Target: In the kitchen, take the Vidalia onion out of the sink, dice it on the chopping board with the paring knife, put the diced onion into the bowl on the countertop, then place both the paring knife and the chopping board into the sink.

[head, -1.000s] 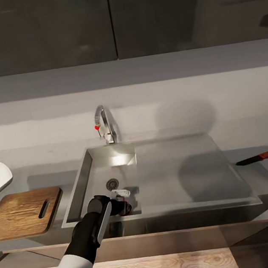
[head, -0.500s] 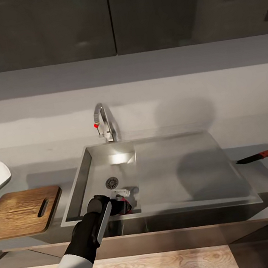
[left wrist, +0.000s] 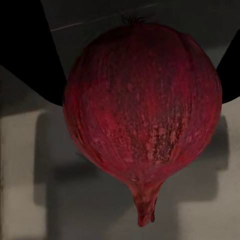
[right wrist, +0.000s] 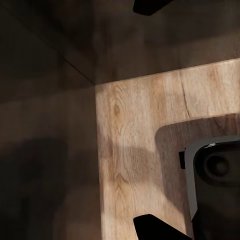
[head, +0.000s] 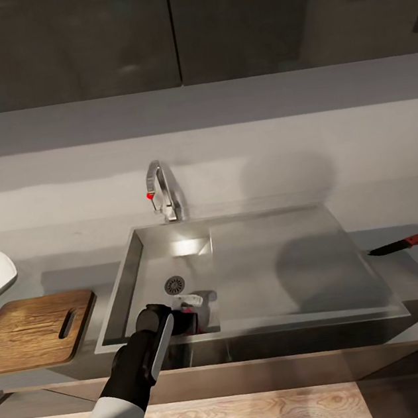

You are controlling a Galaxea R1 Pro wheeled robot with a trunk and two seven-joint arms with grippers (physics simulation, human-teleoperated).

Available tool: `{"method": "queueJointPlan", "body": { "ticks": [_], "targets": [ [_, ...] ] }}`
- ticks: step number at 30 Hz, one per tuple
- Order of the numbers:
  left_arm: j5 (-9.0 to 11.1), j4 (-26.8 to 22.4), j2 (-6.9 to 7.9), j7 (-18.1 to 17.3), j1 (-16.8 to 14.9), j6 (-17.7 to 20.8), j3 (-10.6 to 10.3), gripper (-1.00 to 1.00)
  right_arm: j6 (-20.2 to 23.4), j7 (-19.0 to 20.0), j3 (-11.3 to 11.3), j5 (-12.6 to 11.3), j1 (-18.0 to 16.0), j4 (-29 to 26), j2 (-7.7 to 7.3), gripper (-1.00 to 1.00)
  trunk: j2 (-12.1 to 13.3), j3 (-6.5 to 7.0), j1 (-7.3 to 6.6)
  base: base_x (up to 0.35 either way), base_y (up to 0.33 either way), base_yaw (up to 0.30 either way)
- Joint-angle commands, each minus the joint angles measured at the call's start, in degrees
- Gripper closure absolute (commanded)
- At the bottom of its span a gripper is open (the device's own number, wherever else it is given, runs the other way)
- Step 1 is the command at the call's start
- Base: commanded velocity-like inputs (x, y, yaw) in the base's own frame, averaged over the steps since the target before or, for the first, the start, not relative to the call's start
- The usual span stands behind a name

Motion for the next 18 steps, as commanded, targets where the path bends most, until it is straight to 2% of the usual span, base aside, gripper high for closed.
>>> {"method": "queueJointPlan", "body": {
  "ticks": [1, 10, 18],
  "targets": [
    [-0.3, 0.0, 0.01, 0.1, 0.0, 0.3, 0.0, 1.0, -0.1, -0.5, 0.5, -0.3, 0.0, -0.1, -0.1, -1.0, -0.1, -0.09, 0.04, 0.0, 0.0, 0.0],
    [-0.2, -1.0, 0.0, 0.1, 0.0, 0.3, 0.0, 1.0, -0.1, -0.5, 0.5, -0.3, 0.0, -0.1, -0.1, -1.0, -0.1, -0.09, 0.04, 0.0, 0.0, 0.0],
    [-0.3, -10.0, 0.16, 0.2, 0.0, 0.5, -0.1, 1.0, -0.1, -0.5, 0.5, -0.3, 0.0, -0.1, -0.1, -1.0, -0.1, 0.48, 0.04, 0.0, 0.0, 0.0]
  ]
}}
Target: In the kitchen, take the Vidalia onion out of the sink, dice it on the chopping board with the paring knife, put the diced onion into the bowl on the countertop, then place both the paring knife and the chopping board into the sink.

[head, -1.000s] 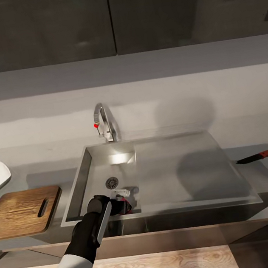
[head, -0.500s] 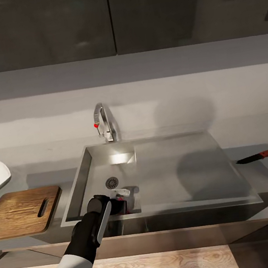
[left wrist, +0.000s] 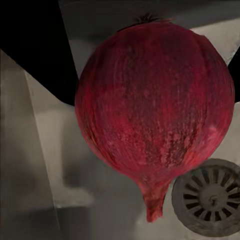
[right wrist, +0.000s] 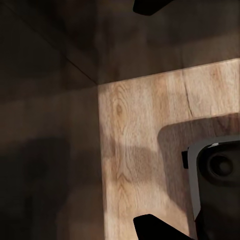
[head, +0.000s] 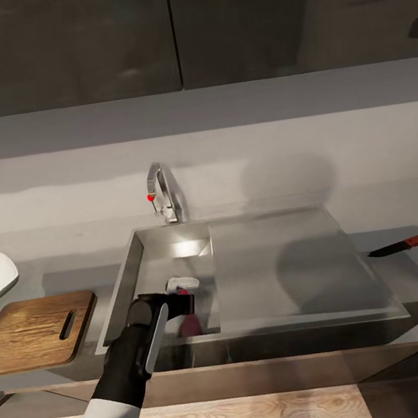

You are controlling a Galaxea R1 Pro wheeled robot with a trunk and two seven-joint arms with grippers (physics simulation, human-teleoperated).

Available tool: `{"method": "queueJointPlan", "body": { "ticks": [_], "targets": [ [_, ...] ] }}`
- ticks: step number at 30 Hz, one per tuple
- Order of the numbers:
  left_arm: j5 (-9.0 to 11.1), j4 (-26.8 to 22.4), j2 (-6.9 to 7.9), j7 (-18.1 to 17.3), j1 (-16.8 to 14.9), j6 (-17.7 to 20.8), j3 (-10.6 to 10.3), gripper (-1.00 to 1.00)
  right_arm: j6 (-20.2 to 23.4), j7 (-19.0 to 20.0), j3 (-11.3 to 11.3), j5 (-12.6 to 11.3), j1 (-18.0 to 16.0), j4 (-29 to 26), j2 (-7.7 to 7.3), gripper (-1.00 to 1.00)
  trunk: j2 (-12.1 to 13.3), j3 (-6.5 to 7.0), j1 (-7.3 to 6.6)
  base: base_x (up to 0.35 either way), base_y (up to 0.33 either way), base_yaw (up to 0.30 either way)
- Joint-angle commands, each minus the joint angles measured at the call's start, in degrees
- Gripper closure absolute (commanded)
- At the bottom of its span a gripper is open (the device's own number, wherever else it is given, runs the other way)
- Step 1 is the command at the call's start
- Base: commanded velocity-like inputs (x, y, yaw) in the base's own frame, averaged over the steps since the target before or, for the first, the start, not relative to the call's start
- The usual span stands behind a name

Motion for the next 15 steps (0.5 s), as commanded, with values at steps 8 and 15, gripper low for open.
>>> {"method": "queueJointPlan", "body": {
  "ticks": [8, 15],
  "targets": [
    [0.2, -8.1, 0.95, -0.1, -0.1, 0.6, 0.0, 1.0, -0.1, -0.5, 0.5, -0.3, 0.0, 0.0, -0.1, -1.0, -0.1, 0.63, 0.04, 0.0, 0.0, 0.0],
    [0.2, -11.6, 1.19, -0.1, 0.0, 0.6, 0.0, 1.0, -0.1, -0.5, 0.5, -0.3, 0.0, 0.0, -0.1, -1.0, -0.1, 1.26, 0.04, 0.0, 0.0, 0.0]
  ]
}}
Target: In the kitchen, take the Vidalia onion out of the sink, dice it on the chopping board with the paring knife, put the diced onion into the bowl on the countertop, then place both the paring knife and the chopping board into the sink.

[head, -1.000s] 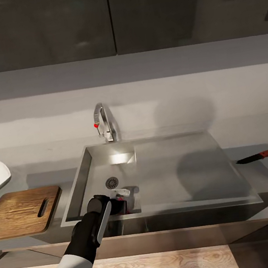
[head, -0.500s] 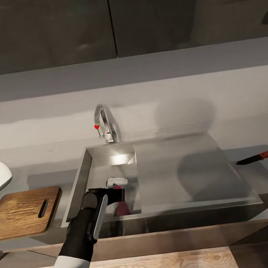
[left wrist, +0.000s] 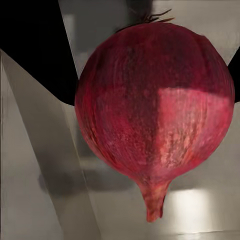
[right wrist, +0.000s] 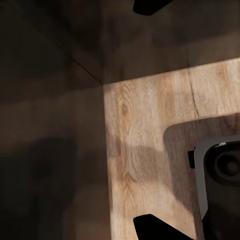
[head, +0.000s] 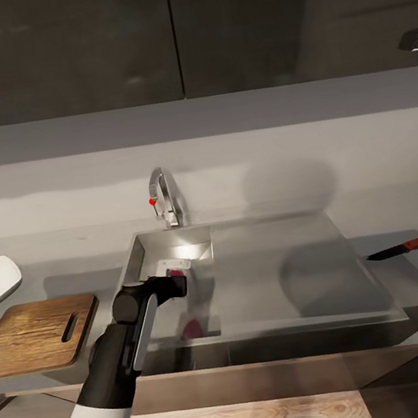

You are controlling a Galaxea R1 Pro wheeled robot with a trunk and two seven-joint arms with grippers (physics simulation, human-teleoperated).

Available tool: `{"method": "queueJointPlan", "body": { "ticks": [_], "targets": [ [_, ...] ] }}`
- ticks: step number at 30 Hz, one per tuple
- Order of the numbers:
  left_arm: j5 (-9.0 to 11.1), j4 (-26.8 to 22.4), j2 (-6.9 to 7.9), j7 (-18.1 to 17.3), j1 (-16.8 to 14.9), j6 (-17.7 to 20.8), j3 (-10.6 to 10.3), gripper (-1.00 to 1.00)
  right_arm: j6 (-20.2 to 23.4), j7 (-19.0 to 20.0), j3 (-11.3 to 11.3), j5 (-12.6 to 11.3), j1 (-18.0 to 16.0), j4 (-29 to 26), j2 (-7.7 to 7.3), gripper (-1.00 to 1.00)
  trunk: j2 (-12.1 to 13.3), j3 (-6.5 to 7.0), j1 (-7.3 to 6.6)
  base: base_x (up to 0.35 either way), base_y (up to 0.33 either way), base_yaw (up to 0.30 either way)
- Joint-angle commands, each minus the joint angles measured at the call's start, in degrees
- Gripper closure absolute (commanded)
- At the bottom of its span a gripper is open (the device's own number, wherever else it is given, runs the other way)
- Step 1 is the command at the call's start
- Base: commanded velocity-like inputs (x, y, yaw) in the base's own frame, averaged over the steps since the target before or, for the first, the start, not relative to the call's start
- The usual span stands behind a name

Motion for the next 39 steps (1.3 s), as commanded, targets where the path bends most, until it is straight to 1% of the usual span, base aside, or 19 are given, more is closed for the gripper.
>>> {"method": "queueJointPlan", "body": {
  "ticks": [1, 7, 23, 39],
  "targets": [
    [0.2, -0.6, 0.09, -0.1, 0.0, 0.3, 0.0, 1.0, -0.1, -0.5, 0.5, -0.3, 0.0, -0.1, -0.1, -1.0, -0.1, 0.0, 0.04, 0.0, 0.007, 0.0],
    [0.2, -1.7, 0.36, -0.1, 0.0, 0.3, 0.0, 1.0, -0.1, -0.5, 0.5, -0.3, 0.0, -0.1, -0.1, -1.0, -0.1, 0.54, 0.04, 0.0, 0.14, 0.0],
    [0.2, -2.9, 0.63, -0.1, 0.0, 0.3, 0.0, 1.0, -0.1, -0.5, 0.5, -0.3, 0.0, 0.6, -0.01, -1.0, -0.1, 1.98, 0.04, -0.009, 0.275, 0.0],
    [0.3, -3.0, 0.65, -0.1, 0.0, 0.3, 0.0, 1.0, -0.1, -0.5, 0.5, -0.3, 0.0, 0.7, -0.01, -1.0, -0.1, 3.42, 0.04, -0.198, 0.23, 0.0]
  ]
}}
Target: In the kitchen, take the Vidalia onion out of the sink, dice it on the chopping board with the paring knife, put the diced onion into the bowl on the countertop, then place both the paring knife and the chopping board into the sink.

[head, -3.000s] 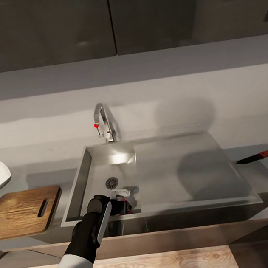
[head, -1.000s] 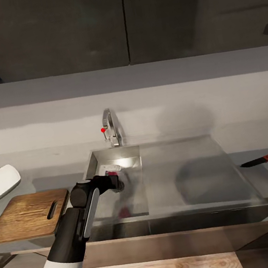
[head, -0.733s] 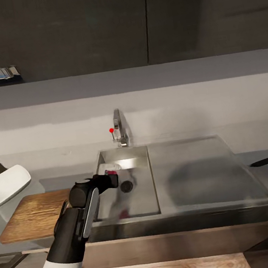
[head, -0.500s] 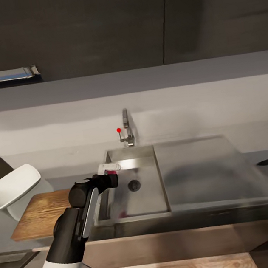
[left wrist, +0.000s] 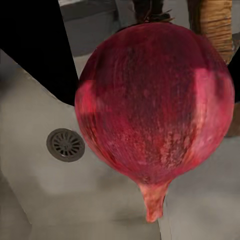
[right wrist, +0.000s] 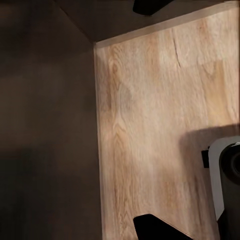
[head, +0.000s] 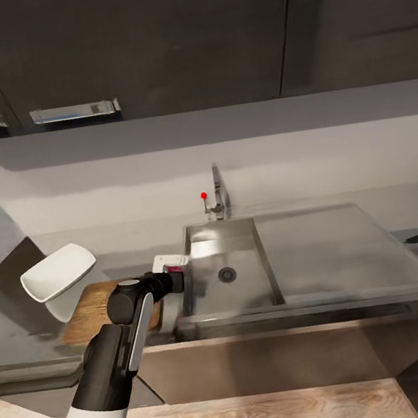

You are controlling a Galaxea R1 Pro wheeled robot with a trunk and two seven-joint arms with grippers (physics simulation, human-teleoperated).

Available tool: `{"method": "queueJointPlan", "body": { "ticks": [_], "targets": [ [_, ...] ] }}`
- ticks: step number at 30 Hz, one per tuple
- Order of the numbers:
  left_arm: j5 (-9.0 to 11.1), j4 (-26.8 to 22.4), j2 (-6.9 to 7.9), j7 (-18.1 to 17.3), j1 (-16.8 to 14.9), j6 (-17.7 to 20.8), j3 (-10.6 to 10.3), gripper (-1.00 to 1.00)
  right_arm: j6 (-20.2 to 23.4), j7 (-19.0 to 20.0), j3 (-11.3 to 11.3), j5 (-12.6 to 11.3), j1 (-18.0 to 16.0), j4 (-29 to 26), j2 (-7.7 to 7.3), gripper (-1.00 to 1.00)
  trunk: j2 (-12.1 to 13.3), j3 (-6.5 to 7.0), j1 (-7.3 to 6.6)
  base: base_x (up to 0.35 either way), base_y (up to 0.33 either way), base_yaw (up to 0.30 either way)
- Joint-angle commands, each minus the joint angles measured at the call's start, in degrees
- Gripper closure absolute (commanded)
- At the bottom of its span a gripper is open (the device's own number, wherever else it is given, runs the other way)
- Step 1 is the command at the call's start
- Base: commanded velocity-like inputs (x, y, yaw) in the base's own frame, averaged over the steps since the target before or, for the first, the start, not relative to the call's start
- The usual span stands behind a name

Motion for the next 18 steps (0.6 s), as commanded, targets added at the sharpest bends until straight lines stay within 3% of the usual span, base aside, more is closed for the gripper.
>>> {"method": "queueJointPlan", "body": {
  "ticks": [1, 18],
  "targets": [
    [0.2, 0.0, -0.01, -0.1, 0.0, 0.3, 0.0, 1.0, -0.1, -0.5, 0.4, -0.3, 0.0, -0.1, -0.09, -1.0, -0.1, -0.01, 0.03, -0.069, 0.281, 0.0],
    [0.2, 0.2, 0.02, -0.1, 0.0, 0.3, 0.0, 1.0, -0.1, -0.5, 0.4, -0.3, 0.0, 0.0, -0.09, -1.0, -0.1, 1.38, 0.03, -0.008, 0.301, 0.0]
  ]
}}
